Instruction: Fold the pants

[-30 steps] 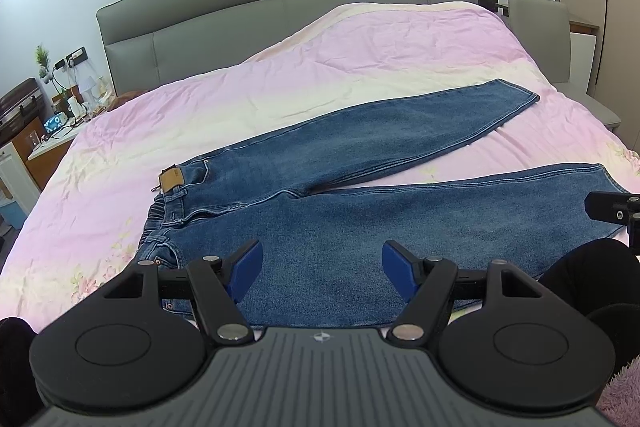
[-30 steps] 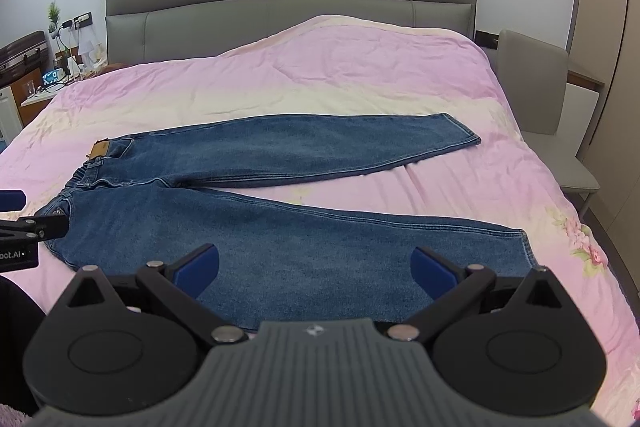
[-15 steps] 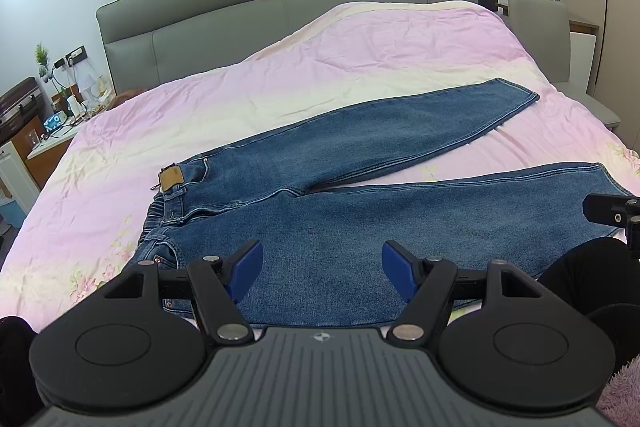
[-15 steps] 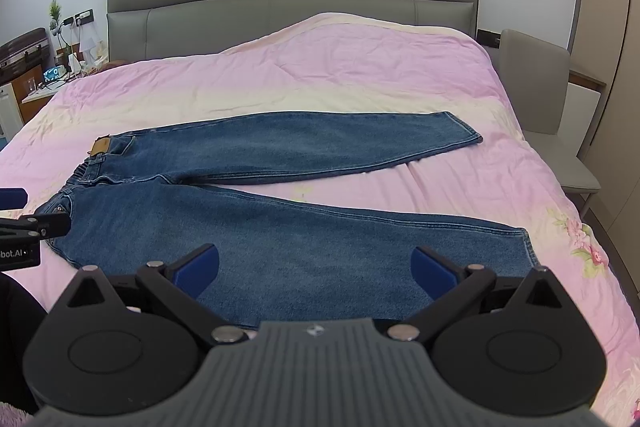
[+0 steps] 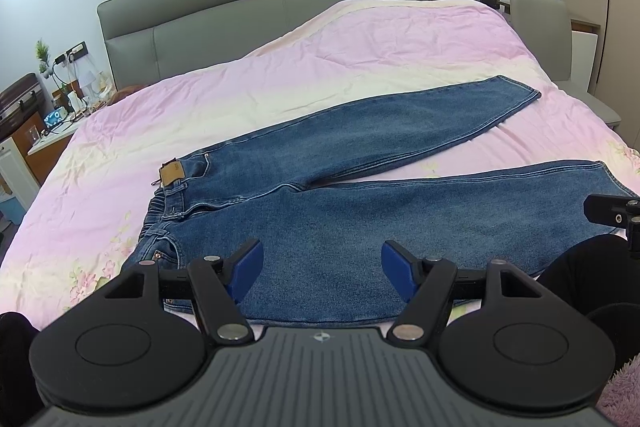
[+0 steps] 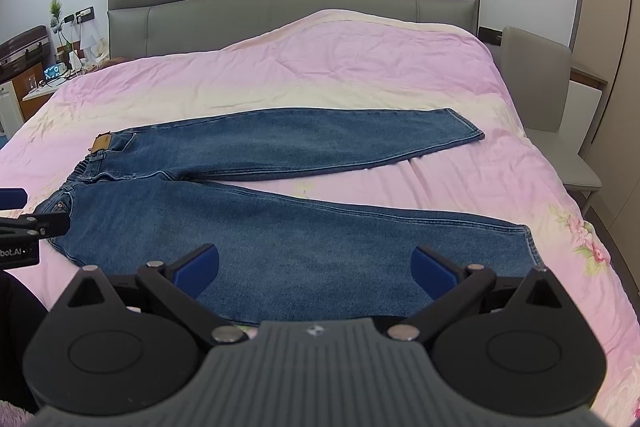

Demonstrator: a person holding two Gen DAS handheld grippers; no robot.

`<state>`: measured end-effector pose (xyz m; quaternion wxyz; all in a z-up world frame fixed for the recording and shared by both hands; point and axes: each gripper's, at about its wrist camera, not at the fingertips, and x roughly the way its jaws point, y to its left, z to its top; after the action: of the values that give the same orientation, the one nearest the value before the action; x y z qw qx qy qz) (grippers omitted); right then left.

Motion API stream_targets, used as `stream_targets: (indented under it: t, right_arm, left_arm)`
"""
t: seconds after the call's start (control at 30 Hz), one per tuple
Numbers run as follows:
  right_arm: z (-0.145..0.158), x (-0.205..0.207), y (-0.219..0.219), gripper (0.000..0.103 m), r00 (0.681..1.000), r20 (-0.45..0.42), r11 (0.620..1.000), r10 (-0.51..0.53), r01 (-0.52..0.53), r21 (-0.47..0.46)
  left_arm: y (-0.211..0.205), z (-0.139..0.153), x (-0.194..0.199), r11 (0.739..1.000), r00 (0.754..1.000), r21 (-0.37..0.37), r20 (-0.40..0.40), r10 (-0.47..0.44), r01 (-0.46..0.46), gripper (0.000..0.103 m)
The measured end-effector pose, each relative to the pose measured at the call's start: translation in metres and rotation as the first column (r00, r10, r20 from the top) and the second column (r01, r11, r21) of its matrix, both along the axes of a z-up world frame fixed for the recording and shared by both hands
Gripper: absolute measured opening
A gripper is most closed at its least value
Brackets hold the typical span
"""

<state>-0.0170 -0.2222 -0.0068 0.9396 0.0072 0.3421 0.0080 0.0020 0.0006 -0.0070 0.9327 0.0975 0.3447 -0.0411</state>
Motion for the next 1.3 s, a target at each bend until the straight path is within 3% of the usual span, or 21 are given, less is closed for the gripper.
stream_targets:
  t: [0.73,0.87,0.97,1.13,1.3]
  right_arm:
    - [0.000,0.003,-0.003,0.098,1.000,-0.005,1.000,-0.003,0.003,0.009]
    - [-0.002,0.007,-0.022,0.098,1.000,-0.011,0.998,0.008,-0.008,0.057]
    - [-0.003,0.008,-0.046,0.098,0.999,0.033,0.997,0.031,-0.033,0.071]
    - [-0.013,0.025,-0.093,0.097,0.999,0.028,0.998,0.043,-0.042,-0.056]
    - [-0.040,0.055,-0.145,0.074,0.994,-0.074,0.990,0.084,-0.092,-0.107]
  left_arm:
    - [0.005,-0.001,0.003,1.000,1.000,-0.001,-0.001,-0.003,0.003,0.079]
    - [0.012,0.004,0.011,0.998,0.999,0.048,0.004,-0.049,0.049,0.078]
    - [0.026,0.010,0.022,0.988,0.994,0.112,0.023,-0.111,0.108,0.078]
    - [0.055,0.005,0.051,0.956,0.973,0.182,-0.027,-0.228,0.229,0.078]
    - [0.086,-0.019,0.082,0.920,0.960,0.279,-0.128,-0.249,0.276,0.078]
